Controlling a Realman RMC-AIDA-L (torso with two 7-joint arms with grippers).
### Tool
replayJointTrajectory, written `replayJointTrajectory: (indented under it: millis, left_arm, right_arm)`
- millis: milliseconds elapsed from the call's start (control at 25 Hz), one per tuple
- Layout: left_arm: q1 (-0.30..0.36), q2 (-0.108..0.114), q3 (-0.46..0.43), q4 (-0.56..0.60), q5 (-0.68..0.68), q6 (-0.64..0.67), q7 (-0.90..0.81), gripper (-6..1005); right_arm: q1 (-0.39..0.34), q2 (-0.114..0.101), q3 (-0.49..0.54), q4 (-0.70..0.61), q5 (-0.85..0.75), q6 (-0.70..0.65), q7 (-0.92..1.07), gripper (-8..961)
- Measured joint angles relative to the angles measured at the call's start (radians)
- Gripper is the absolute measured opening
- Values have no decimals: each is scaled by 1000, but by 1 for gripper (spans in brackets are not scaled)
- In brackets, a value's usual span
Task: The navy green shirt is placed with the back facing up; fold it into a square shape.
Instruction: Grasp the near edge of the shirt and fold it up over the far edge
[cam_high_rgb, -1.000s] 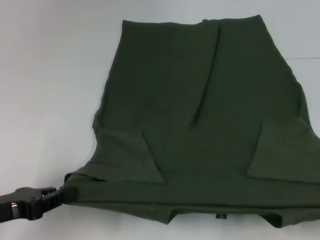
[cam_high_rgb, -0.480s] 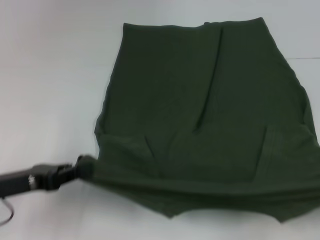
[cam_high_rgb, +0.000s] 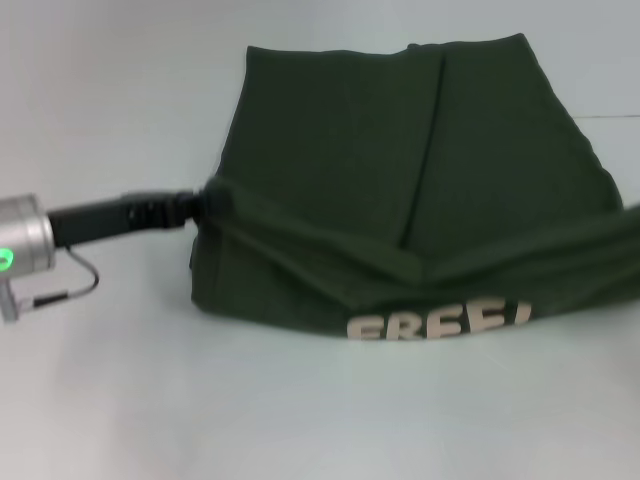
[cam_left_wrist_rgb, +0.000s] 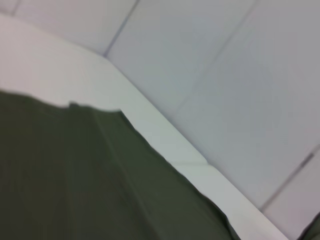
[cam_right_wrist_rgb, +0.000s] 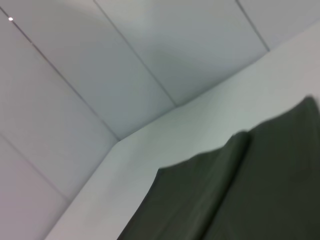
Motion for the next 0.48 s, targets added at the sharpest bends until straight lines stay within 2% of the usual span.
replayJointTrajectory:
  millis: [160,280,480]
  left_arm:
    - [-50,-5,3,-8,-35,-127,4,50]
    - [-91,-20,7,-29,-101,-286,48,51]
    - [-132,-30,7,-83,-173,-414,139,53]
  right_arm:
    - [85,1,-9,9,0,119,-12,27]
    - [145,7,-25,40,1,230,-44,27]
    - [234,12,-35,132,3,434,-128,27]
